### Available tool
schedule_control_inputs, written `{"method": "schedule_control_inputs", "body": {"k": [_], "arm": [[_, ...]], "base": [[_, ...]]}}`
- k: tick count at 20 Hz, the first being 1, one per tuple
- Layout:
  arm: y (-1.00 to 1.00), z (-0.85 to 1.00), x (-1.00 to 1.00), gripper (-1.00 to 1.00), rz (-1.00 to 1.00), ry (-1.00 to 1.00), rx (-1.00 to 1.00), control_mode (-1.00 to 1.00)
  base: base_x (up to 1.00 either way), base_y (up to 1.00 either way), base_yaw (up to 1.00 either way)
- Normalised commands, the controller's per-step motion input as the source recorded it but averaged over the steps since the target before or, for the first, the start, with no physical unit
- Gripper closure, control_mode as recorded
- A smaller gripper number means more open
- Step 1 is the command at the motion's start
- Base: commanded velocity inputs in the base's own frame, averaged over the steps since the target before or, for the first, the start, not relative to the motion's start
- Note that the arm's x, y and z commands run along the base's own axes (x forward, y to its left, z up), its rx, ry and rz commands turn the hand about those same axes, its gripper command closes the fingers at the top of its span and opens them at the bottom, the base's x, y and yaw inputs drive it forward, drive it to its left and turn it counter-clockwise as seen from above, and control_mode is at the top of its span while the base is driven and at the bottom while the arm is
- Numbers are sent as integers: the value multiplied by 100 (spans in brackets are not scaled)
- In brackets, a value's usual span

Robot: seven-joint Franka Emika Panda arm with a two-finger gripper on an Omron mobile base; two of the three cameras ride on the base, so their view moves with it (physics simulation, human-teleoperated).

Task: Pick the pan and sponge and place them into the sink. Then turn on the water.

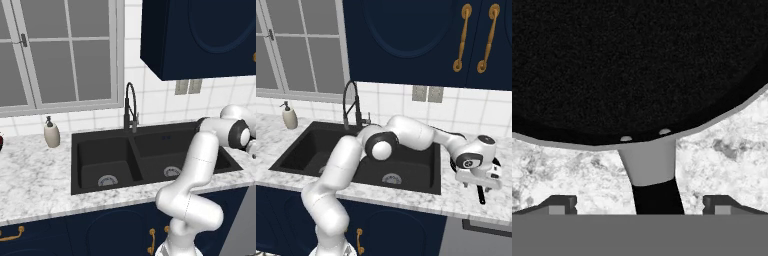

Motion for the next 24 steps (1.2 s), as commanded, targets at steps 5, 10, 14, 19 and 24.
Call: {"method": "schedule_control_inputs", "body": {"k": [5, 10, 14, 19, 24], "arm": [[-1, -8, 5, 100, 0, 0, 0, -100], [1, 1, 0, 100, 1, 0, 0, -100], [22, 22, 0, 100, 10, -1, 0, -100], [33, 42, -3, 100, 13, -18, 0, -100], [68, 23, -8, 100, 12, -20, -3, -100]], "base": [[0, 0, 0], [0, 0, 0], [0, 0, 0], [0, 0, 0], [0, 0, 0]]}}
